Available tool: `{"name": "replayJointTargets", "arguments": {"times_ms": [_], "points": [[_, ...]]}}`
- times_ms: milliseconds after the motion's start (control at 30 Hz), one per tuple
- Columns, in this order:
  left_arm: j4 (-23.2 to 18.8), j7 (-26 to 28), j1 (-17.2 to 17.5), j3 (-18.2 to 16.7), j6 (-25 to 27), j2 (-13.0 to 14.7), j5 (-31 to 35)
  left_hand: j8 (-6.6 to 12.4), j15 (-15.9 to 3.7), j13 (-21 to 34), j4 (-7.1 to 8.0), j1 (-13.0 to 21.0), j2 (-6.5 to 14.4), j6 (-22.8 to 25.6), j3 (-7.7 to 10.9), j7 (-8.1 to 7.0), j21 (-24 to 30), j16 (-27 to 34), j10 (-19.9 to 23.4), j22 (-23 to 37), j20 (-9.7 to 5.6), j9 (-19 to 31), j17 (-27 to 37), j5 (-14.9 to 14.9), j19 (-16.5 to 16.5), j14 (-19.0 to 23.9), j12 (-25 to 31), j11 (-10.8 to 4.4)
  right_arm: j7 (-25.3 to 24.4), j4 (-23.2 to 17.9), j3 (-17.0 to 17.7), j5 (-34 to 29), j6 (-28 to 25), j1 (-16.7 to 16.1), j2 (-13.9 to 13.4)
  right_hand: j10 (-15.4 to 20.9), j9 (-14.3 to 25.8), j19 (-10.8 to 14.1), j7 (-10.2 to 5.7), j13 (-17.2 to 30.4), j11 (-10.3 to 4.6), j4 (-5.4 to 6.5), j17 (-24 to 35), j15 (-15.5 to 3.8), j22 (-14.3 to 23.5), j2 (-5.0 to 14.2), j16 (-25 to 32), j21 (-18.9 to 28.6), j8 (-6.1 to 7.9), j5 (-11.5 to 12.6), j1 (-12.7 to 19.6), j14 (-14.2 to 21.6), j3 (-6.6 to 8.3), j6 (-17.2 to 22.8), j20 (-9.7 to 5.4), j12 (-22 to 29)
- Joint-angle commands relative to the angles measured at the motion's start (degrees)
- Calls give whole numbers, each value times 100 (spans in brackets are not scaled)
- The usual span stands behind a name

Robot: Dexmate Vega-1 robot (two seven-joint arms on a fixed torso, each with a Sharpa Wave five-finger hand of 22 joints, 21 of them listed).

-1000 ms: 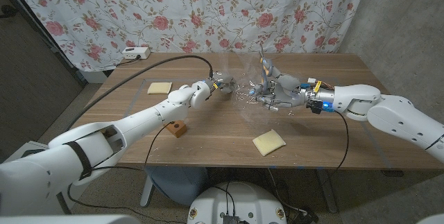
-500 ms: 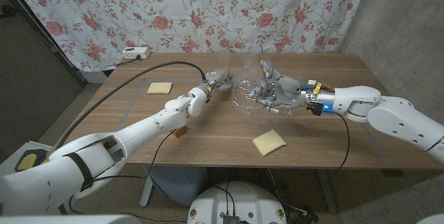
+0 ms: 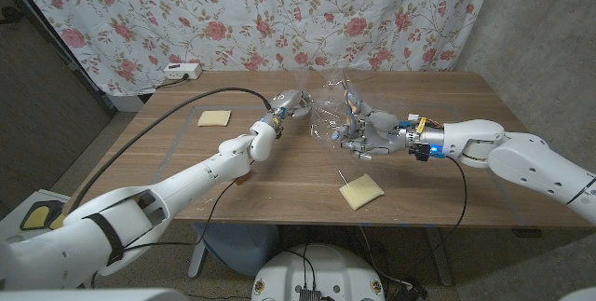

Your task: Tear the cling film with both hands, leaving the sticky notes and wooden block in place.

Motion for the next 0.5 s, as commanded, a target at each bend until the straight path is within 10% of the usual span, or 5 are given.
{"name": "replayJointTargets", "arguments": {"times_ms": [33, 500], "points": [[12, 229, 31, -28, -117, -50, -27, -7, -19, 93, 1, -5, 48, 2, 78, 6, 50, -23, -17, 31, -2, 29, 11, 18, -17, 69, 25, -20, 97, 2, -220, -41, -186, 124, 40, 1271, 4, 29, 512, -90, -931, 14, -3, -255, 20, 24, -30, -14, -25, -12, 13, -168, -26, 3, -228, -59], [-60, 237, -17, 6, -145, -54, 56, 7, -21, 144, -4, -14, 35, 11, 112, -9, 122, -88, -39, 65, -12, 65, 13, 18, -38, 81, 37, -23, 213, -110, -537, -366, -484, 505, 28, 1230, -58, 37, 553, 29, -890, 41, -3, -244, -31, -181, -35, -64, -60, -27, -146, -178, -118, -27, -227, 26]]}}
